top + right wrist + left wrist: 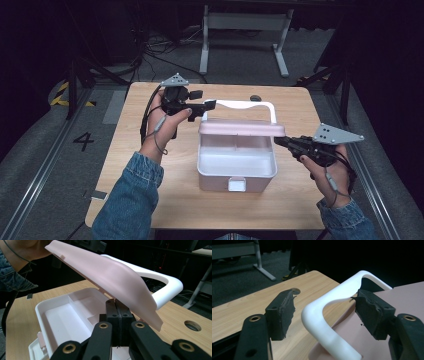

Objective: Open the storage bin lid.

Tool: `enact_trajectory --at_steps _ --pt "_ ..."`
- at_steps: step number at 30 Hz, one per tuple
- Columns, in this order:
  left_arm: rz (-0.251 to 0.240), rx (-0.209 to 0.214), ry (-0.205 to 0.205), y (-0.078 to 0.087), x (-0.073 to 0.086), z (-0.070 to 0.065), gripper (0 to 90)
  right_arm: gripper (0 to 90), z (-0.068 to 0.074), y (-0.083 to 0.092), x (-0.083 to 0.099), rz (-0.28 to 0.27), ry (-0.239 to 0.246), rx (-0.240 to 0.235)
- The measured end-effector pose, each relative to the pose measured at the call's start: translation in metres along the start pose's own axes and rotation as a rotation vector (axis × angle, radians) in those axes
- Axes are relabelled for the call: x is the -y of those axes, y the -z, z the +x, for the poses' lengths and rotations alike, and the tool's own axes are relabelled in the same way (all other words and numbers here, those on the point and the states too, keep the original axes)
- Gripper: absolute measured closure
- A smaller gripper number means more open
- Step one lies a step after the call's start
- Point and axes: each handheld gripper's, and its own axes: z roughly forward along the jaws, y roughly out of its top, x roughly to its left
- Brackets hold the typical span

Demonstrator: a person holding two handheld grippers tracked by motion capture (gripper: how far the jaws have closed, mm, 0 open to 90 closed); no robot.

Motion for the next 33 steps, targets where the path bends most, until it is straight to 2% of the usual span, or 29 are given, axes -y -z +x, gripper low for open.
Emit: enact_trajectory --at_steps 3,9,13,16,20,26,33 --pt "-0.011 -0.008 -0.04 0.013 0.001 -0.005 31.4 90.0 -0.001 0.0 0.0 -0.001 0.0 -0.001" --pt "-0.01 -0.014 -0.073 0.032 0.007 -0.014 31.0 90.0 -0.001 0.0 -0.001 0.003 -0.001 0.002" --pt "-0.023 -0.058 -0.069 0.049 0.012 -0.018 31.2 90.0 -0.001 0.001 -0.001 0.003 -0.005 0.001" --pt "-0.033 -0.054 -0.068 0.06 0.016 -0.023 31.1 90.0 -0.001 0.001 -0.001 0.004 -0.005 0.002" --pt "-0.025 -0.063 -0.089 0.073 0.024 -0.031 30.9 90.0 -0.001 0.001 -0.002 0.004 -0.006 0.001" --pt "-0.003 -0.076 -0.111 0.078 0.037 -0.037 30.7 90.0 -0.003 0.001 -0.003 -0.005 -0.008 0.005" --pt "0.025 -0.06 -0.136 0.07 0.05 -0.038 30.6 90.0 -0.006 0.001 -0.005 -0.015 -0.003 0.031"
